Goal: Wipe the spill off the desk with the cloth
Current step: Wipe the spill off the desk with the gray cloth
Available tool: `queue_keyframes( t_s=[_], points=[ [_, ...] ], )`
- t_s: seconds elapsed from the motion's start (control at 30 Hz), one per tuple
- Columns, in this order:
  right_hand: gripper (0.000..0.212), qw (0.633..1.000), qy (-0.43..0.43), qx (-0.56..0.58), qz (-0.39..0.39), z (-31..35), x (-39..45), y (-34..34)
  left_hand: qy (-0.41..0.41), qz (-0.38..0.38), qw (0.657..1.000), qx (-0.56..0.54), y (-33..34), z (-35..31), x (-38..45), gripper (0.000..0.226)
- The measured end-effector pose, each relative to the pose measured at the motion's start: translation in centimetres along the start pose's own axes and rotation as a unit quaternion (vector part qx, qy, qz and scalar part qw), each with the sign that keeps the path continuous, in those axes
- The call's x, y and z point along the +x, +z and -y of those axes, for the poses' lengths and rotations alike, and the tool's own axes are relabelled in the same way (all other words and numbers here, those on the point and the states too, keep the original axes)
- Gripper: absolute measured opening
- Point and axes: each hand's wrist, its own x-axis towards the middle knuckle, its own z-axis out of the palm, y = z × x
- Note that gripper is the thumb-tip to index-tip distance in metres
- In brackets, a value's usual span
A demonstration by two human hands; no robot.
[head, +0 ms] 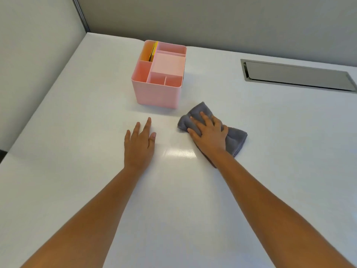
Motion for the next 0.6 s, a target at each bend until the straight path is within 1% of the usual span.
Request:
queue_keyframes(
  t_s=[0.1,0.17,0.27,0.33,0.4,0.43,0.5,0.6],
  points=[
    [0.057,0.994,-0.105,-0.004,0.013,3.2,-4.9,1.5,0.000,-0.013,1.000,0.004,-0.1,-0.1,0.0,0.050],
    [0.049,0.989,-0.147,-0.013,-0.012,4.3,-8.2,2.5,-0.002,-0.009,1.000,0.023,-0.2,-0.2,0.0,0.048],
    [0.044,0.987,-0.161,-0.011,-0.014,3.8,-8.2,2.5,0.007,0.003,0.999,0.053,-0.2,-0.4,0.0,0.048],
    [0.048,0.988,-0.155,-0.007,0.007,3.0,-6.3,1.8,0.039,0.015,0.996,0.082,0.0,-0.2,-0.1,0.048],
    [0.056,0.992,-0.125,-0.009,0.025,1.6,-3.4,0.8,0.053,0.018,0.993,0.103,0.0,0.0,-0.1,0.048],
    [0.055,0.995,-0.095,-0.021,0.027,0.6,-2.0,0.5,0.052,0.018,0.993,0.107,-0.1,0.0,-0.2,0.048],
    [0.049,0.999,-0.015,-0.042,0.004,-2.7,0.0,-0.3,0.053,0.018,0.992,0.114,-0.2,-0.2,-0.2,0.049],
    [0.048,0.992,0.120,-0.021,-0.042,-9.5,0.5,-1.6,0.047,0.021,0.992,0.114,-0.3,-0.4,-0.1,0.050]
  ],
)
